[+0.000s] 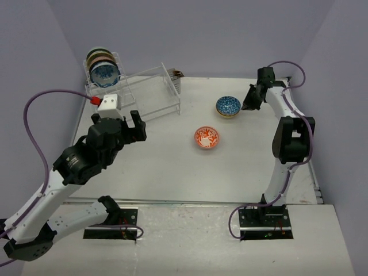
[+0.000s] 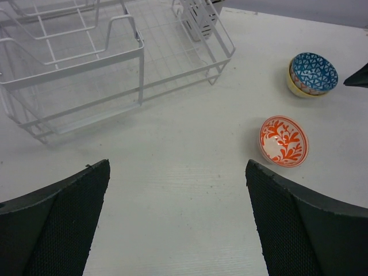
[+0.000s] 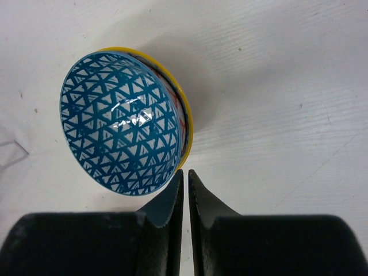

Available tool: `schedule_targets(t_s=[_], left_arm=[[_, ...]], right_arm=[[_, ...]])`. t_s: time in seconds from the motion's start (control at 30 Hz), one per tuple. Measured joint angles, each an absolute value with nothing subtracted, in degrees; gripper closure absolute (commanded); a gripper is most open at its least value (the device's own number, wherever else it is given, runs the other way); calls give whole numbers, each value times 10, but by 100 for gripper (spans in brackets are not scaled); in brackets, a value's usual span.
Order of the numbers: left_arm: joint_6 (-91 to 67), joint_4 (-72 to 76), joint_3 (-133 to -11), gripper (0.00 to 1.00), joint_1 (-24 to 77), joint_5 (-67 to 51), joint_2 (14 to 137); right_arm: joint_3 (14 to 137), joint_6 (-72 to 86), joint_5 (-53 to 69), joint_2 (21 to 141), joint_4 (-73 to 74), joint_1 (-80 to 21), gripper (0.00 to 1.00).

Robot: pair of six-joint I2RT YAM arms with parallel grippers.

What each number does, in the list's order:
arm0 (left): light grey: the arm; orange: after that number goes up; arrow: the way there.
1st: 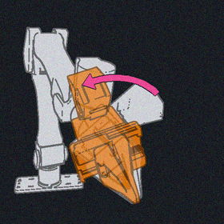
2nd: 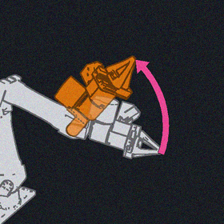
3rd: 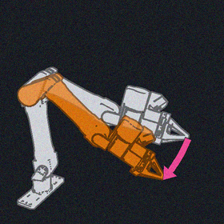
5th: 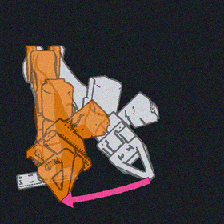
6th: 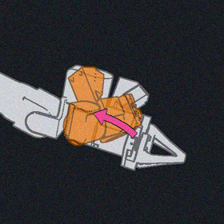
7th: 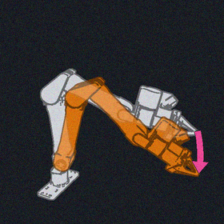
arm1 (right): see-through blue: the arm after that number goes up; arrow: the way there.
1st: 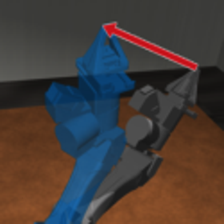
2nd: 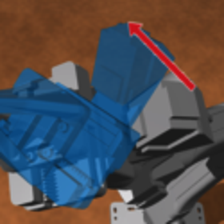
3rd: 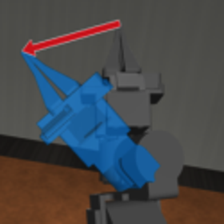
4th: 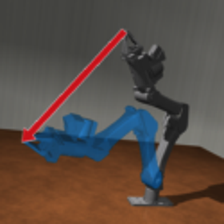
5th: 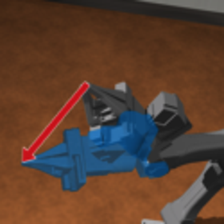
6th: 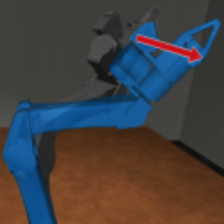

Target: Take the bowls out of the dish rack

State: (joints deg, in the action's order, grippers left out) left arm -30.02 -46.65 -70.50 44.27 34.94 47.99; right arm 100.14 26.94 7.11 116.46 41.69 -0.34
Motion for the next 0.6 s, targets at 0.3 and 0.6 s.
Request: schedule_targets(t_s=[0.3,0.6], left_arm=[[-310,-437,-716,0,442,369,534],[-343,-410,-884,0,281,360,641]], right_arm=[[957,269,81,1172,387,-3,96],[832,290,109,991,328,-3,89]])
